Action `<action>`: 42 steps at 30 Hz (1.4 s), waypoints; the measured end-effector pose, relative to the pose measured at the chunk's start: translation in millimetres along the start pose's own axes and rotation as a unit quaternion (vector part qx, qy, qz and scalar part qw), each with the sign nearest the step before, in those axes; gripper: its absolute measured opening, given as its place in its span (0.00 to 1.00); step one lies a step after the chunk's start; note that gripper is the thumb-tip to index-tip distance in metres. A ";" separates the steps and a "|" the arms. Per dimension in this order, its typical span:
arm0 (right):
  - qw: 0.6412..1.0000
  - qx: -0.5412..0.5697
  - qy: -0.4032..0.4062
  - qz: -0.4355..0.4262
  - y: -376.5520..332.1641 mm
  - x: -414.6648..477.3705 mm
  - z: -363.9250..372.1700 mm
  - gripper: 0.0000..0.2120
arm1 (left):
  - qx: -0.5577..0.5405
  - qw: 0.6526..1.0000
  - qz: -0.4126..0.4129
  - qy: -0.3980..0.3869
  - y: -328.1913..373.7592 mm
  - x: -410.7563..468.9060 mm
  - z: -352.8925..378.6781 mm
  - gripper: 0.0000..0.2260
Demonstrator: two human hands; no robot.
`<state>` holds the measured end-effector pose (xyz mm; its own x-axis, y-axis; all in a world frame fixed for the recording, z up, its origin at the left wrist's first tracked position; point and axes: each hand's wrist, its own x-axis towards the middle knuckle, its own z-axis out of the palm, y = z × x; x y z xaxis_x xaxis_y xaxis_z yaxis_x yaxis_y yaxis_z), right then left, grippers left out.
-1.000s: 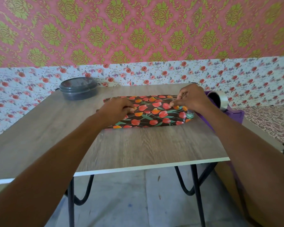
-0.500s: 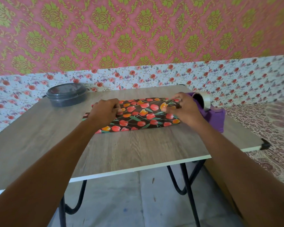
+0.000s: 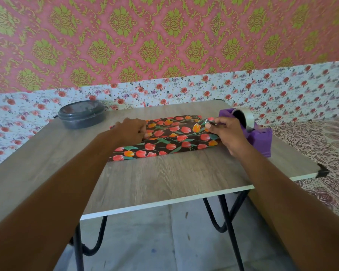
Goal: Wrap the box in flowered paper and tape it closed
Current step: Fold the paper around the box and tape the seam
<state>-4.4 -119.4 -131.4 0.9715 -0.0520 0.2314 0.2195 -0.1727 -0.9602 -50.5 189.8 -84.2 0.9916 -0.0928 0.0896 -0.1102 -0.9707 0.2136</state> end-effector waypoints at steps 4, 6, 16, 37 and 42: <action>0.997 -0.060 0.025 -0.028 -4.4 1.5 8.7 0.09 | 0.023 0.999 -0.034 0.012 -5.9 6.6 -6.6 0.07; 0.987 -0.141 0.046 -0.063 -6.5 3.1 12.4 0.07 | -0.045 0.998 -0.034 -0.005 -12.5 10.3 -7.1 0.09; 0.899 -0.379 -0.156 -0.155 -37.7 23.6 48.1 0.07 | -0.125 0.991 0.041 0.000 -15.2 9.6 -9.0 0.03; 0.806 -0.427 -0.392 -0.121 -75.0 65.8 65.9 0.06 | -0.168 0.978 0.090 -0.083 -31.2 26.2 -14.4 0.07; 0.802 -0.426 -0.406 -0.104 -79.4 68.9 63.8 0.05 | -0.183 0.976 0.094 -0.076 -30.7 25.7 -14.5 0.07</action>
<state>50.9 -46.5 -49.2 0.7366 0.6624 -0.1368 0.5789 -0.7221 -0.3788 -22.6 220.4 -74.4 0.9469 -0.3207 0.0219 -0.2806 -0.7915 0.5430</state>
